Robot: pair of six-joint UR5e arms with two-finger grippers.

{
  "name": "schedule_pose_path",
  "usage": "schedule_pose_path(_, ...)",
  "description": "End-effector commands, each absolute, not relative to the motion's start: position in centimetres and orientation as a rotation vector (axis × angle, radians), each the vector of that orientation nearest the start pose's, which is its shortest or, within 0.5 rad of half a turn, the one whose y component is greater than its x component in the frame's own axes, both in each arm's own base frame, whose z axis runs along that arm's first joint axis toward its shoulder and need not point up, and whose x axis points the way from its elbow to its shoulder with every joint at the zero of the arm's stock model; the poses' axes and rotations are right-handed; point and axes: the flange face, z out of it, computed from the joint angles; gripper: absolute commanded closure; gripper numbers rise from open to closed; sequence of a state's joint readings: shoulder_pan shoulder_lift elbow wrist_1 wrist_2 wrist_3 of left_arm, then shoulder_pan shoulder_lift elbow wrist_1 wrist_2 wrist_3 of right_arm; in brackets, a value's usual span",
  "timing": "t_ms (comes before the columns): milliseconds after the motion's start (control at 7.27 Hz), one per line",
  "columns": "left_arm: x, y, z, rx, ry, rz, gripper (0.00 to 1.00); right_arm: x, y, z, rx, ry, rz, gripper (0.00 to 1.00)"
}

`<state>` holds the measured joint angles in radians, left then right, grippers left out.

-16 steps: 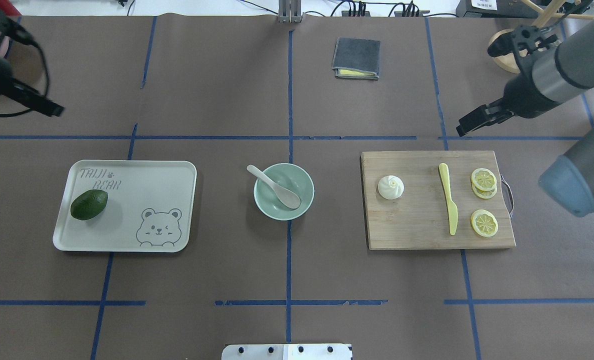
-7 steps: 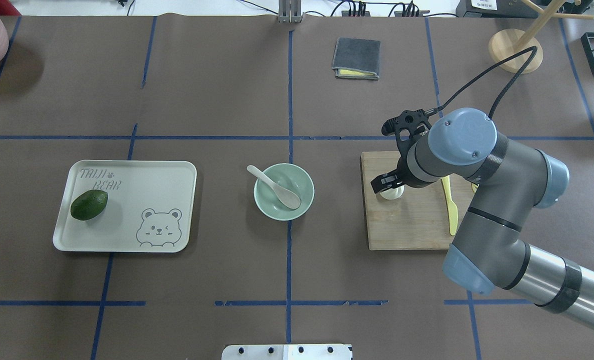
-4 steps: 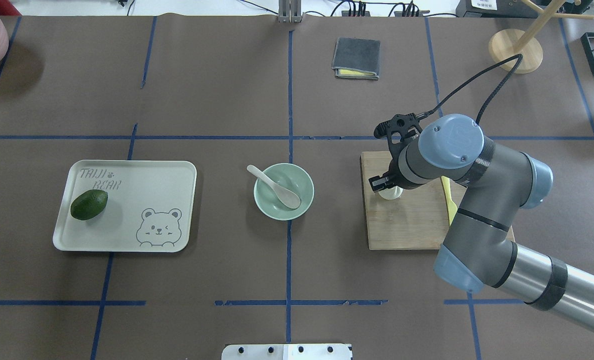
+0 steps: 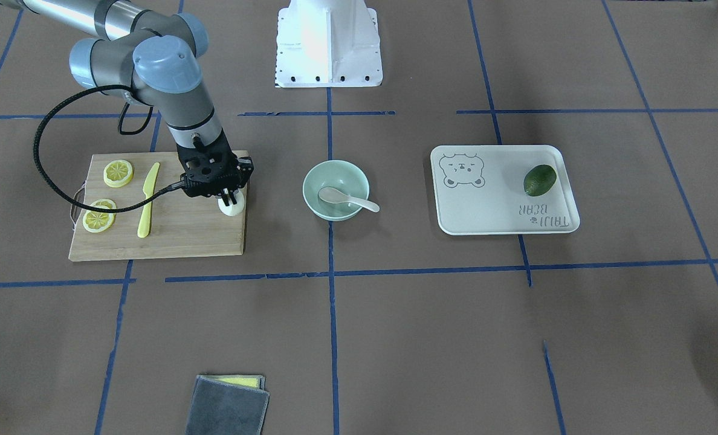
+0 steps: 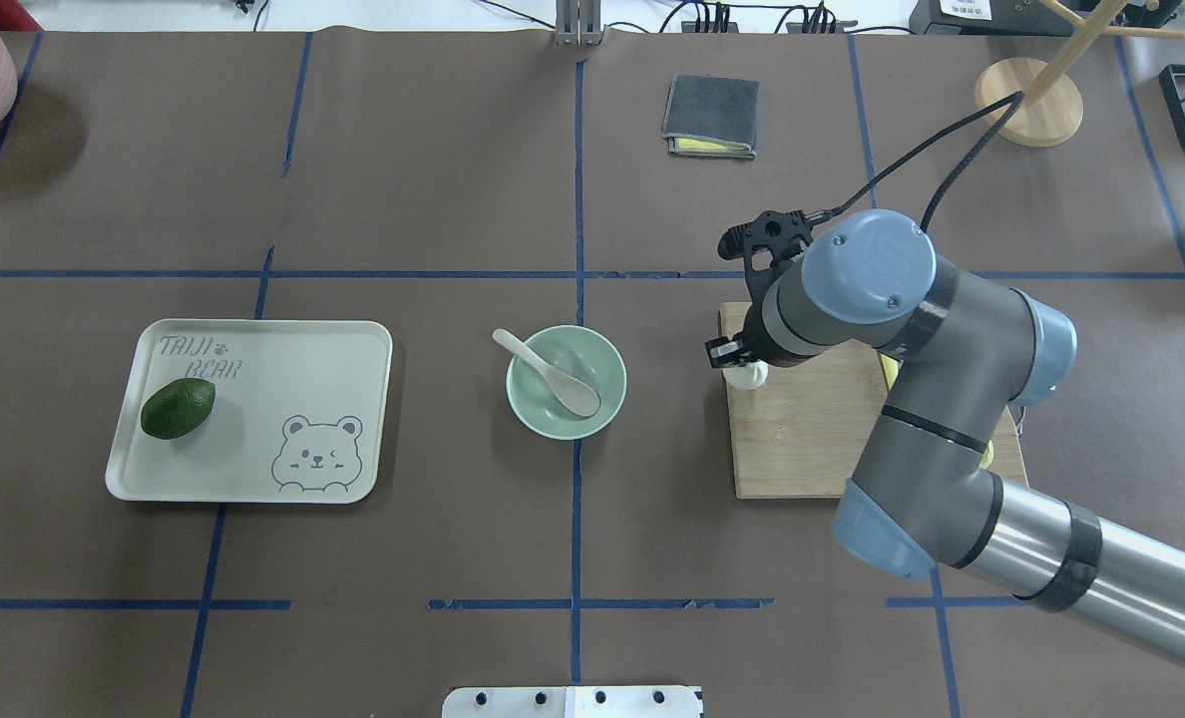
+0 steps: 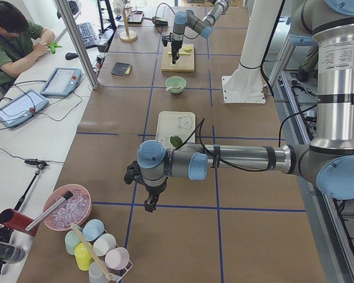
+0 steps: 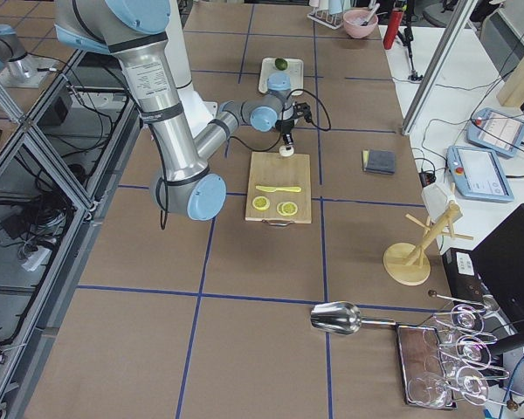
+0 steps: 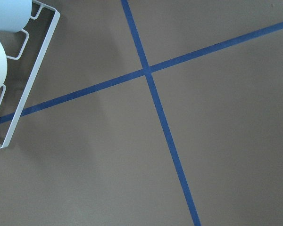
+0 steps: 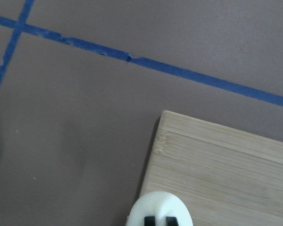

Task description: Put spoon and bun in bowl

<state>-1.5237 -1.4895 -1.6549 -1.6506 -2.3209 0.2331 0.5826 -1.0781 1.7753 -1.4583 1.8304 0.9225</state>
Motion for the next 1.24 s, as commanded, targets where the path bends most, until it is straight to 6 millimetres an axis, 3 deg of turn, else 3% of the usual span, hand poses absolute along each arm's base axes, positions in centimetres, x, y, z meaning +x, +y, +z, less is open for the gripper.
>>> schedule_pose_path(0, -4.4, -46.6, 64.8, 0.152, 0.742, 0.298, 0.00, -50.5, -44.2, 17.7, 0.224, -0.834, -0.084, 1.00)
schedule_pose_path(138, -4.4, -46.6, 64.7, 0.152, 0.743, 0.298, 0.00, -53.9, -43.0, 15.3, 0.231, -0.836, -0.055, 1.00)
schedule_pose_path(275, -4.4, -46.6, 64.7, 0.152, 0.743, 0.298, 0.00, -56.7, -41.8, 14.3, 0.253, -0.815, -0.036, 1.00)
schedule_pose_path(413, -4.5, -46.6, 64.7, 0.153, 0.743, 0.297, 0.00, -57.4, -41.0, 14.3, 0.252, -0.816, -0.046, 0.80)
schedule_pose_path(550, -4.5, -46.6, 64.8, 0.151, 0.743, 0.296, 0.00, -57.9, -40.1, 14.6, 0.262, -0.812, -0.053, 0.02)
schedule_pose_path(688, -4.7, -45.3, 65.4, 0.139, 0.744, 0.288, 0.00, -57.8, -40.2, 14.3, 0.280, -0.810, -0.050, 0.00)
schedule_pose_path(826, -4.7, -45.2, 65.3, 0.142, 0.744, 0.289, 0.00, -57.5, -40.3, 14.3, 0.288, -0.812, -0.057, 0.00)
schedule_pose_path(1101, -4.7, -45.1, 65.5, 0.136, 0.744, 0.287, 0.00, -53.0, -43.8, 15.4, 0.304, -0.812, -0.065, 0.00)
